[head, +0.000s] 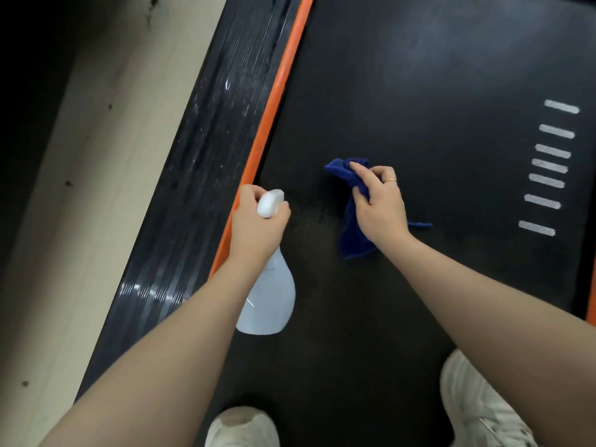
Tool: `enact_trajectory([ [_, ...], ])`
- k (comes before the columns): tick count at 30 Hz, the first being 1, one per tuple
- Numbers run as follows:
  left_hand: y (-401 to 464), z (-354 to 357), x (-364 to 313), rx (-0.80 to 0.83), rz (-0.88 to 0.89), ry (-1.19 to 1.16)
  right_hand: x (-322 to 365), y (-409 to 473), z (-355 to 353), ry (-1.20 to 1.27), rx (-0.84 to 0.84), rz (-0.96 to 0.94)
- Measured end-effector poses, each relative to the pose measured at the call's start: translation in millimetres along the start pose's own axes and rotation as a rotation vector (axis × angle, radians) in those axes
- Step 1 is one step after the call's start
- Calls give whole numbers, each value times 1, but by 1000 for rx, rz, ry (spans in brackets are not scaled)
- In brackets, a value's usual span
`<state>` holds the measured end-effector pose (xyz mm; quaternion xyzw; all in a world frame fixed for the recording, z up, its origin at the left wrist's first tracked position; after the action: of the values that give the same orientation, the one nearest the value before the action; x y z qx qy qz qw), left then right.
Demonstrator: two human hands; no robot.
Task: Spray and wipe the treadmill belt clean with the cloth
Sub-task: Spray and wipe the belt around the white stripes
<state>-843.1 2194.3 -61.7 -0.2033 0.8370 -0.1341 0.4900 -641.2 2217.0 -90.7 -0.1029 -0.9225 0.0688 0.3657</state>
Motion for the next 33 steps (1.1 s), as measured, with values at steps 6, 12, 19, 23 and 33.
enact_trajectory([
  [6, 0, -3, -6, 83, 30, -46, 22, 0, 26, -203, 219, -191],
  [12, 23, -33, -10, -132, 47, -66, 60, 13, 70, -533, 144, -262],
  [19, 36, -49, -10, -151, 113, -49, 74, 24, 75, -762, 296, -547],
  [23, 33, -53, -10, -154, 112, -49, 79, 26, 78, -681, 252, -365],
  [33, 35, -54, -9, -162, 101, -68, 92, 34, 87, -682, 255, -305],
])
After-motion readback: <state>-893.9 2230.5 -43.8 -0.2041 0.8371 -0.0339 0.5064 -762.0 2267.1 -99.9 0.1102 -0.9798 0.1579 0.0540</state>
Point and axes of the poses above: each hand's wrist, its own y-axis towards the middle knuckle, its own z-axis out of the palm, x = y × z, the point moved 4 cm from there along y, towards the middle knuckle
